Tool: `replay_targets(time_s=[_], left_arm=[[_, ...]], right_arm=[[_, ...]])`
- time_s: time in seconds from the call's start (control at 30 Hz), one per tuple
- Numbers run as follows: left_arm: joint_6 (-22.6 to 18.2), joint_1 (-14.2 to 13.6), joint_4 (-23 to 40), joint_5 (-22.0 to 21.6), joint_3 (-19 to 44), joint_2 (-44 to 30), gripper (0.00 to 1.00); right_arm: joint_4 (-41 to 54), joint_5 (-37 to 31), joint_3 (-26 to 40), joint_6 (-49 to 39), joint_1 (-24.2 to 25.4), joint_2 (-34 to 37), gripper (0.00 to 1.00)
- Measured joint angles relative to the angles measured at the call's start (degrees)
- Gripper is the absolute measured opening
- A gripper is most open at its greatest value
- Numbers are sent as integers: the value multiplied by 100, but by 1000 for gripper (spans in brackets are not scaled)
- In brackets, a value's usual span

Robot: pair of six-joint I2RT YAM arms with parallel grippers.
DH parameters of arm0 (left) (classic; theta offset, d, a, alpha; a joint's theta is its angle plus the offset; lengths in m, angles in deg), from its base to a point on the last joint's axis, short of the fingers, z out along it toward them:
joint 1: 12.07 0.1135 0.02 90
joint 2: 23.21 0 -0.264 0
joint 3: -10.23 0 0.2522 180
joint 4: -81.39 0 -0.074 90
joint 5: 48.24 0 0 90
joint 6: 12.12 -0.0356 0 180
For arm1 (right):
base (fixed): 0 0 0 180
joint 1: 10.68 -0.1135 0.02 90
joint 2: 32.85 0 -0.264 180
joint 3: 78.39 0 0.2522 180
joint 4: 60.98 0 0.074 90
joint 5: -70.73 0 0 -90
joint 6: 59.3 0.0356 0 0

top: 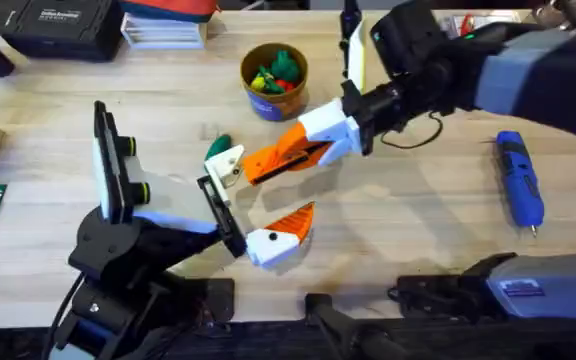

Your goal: Pick up the gripper from the table and insert it into the empty holder that is missing its gripper. Then pick up a screw, insert it into the mounting hole, and use the screwdriver to tighten it. Finally, clean up the table by picking up the vegetable and placing it into the bucket.

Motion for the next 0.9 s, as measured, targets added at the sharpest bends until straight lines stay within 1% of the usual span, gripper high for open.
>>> replay_targets(time_s=[0.1,0.27,0.37,0.53,0.7,0.9], left_arm=[[0,0,0,0,0,0,986],[17,0,0,-4,-1,0,986],[25,0,0,-7,0,0,985],[37,4,0,-70,0,0,986],[68,7,0,-145,0,0,985],[81,2,0,-94,0,-1,985]], right_arm=[[-195,305,0,4,-30,238,8],[-280,552,0,2,-59,457,8],[-300,617,0,1,-57,516,8],[-594,655,-4,2,-66,592,8],[-712,832,-4,19,-79,850,8],[-911,918,-4,104,-101,1031,8]])
